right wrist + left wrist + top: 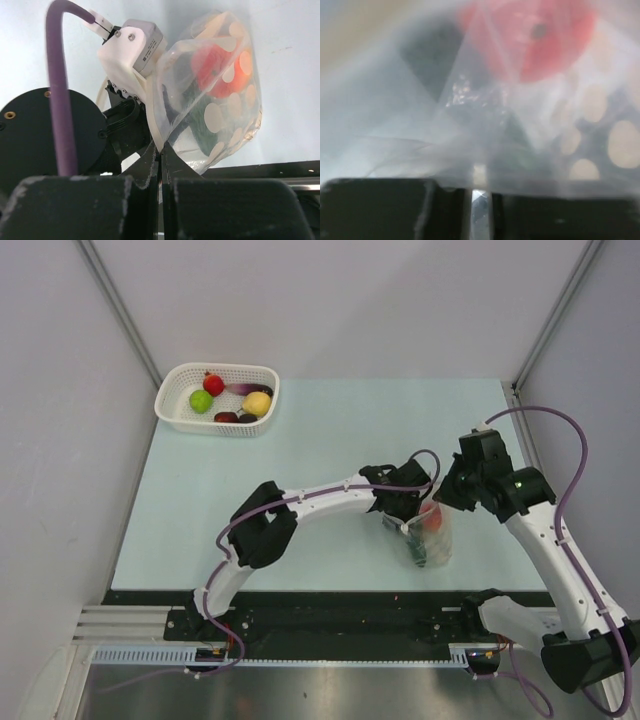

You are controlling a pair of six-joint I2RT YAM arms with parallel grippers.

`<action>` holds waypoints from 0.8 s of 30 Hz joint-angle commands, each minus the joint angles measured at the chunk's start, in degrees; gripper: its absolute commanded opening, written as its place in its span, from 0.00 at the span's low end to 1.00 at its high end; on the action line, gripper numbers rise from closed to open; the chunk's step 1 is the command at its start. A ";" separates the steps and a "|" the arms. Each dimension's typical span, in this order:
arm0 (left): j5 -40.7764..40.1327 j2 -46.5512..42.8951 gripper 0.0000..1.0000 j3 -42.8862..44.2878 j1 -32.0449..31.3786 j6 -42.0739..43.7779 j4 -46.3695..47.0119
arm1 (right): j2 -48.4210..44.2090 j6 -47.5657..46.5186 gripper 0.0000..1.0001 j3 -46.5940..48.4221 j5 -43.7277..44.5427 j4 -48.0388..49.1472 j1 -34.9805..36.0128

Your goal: Open the zip-top bag and remove the fake food

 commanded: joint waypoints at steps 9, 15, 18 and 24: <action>-3.25 1.34 0.49 -0.70 -0.77 3.34 0.90 | -2.53 0.11 0.00 -2.03 0.95 -0.30 0.25; 1.92 -0.41 0.57 -3.33 -1.21 2.21 7.30 | -2.44 -0.59 0.00 -2.03 0.43 -0.48 0.25; 4.65 -1.38 0.52 -4.92 -1.21 1.42 11.53 | -2.53 -0.95 0.00 -2.11 0.42 -0.56 0.25; 8.61 -2.61 0.36 -8.17 -1.21 -2.36 18.57 | -3.06 -1.21 0.00 -2.11 0.95 -1.36 0.25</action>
